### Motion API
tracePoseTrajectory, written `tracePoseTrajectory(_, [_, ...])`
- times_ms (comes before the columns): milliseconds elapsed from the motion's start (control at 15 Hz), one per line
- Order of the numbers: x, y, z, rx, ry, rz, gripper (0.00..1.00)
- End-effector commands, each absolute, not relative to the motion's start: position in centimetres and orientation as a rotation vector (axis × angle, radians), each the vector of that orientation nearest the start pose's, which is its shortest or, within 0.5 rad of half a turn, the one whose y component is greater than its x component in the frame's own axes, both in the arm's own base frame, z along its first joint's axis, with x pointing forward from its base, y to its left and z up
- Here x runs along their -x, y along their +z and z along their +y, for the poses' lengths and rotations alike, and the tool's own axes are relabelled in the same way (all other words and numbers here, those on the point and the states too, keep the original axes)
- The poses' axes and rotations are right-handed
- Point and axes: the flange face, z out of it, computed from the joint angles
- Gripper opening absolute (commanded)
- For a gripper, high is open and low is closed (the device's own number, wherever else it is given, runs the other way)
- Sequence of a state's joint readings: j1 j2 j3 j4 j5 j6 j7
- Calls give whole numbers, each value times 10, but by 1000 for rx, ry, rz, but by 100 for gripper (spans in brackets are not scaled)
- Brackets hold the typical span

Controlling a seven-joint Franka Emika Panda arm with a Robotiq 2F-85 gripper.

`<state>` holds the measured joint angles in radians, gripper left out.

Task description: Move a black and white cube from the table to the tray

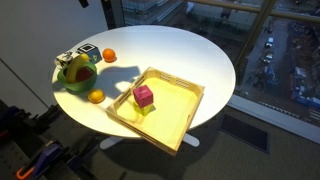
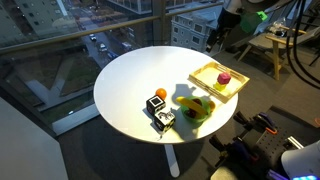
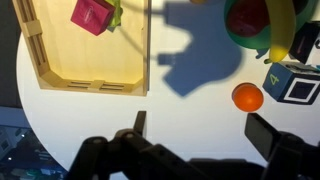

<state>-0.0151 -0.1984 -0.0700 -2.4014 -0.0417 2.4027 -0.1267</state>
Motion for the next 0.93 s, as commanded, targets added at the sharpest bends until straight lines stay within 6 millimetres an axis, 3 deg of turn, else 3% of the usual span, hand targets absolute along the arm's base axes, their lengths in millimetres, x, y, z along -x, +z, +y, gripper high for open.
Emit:
tracePoseTrajectory(0, [-519,411,-31,3135,-216,-127,100])
tracePoseTrajectory(600, [-569,399,4,3103,129,-305,100])
tracePoseTrajectory(867, [-583,390,25,3090,182,-447,100])
